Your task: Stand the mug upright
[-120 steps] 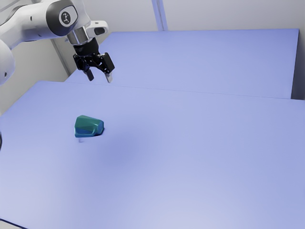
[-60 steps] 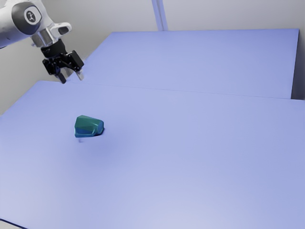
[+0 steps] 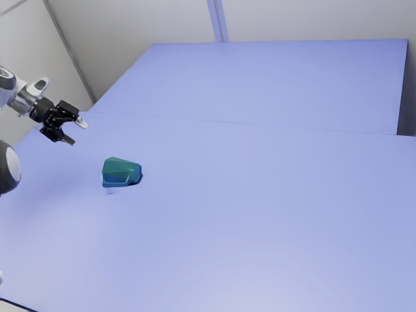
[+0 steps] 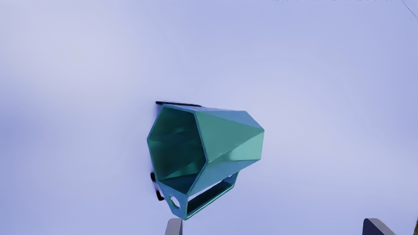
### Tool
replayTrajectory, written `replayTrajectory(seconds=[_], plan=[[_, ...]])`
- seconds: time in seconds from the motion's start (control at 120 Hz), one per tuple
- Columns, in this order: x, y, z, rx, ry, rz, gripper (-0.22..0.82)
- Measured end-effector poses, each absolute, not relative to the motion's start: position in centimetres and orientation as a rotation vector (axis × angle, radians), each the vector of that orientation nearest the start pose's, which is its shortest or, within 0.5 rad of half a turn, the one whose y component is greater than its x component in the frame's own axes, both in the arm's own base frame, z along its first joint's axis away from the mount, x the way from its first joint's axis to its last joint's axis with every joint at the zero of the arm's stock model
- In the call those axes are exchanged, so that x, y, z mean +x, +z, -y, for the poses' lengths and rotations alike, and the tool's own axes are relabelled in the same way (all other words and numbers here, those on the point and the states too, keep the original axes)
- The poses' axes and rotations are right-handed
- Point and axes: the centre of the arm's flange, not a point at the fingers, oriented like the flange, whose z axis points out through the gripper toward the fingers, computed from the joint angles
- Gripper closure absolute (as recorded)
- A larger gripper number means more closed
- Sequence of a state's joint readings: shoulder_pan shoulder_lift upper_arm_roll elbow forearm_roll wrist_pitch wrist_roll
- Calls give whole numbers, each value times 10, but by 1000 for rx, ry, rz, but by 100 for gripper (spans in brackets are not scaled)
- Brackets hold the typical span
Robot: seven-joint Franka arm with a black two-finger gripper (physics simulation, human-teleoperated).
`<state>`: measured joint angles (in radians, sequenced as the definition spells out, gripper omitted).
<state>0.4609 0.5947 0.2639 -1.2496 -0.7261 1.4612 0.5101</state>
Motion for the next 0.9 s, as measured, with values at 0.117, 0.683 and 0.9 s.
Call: replayTrajectory(seconds=[0.117, 0.683, 0.9], plan=[[602, 369, -363, 2378, 54, -290, 0], [593, 287, -319, 2157, 82, -244, 0], [592, 287, -314, 2145, 94, -218, 29]])
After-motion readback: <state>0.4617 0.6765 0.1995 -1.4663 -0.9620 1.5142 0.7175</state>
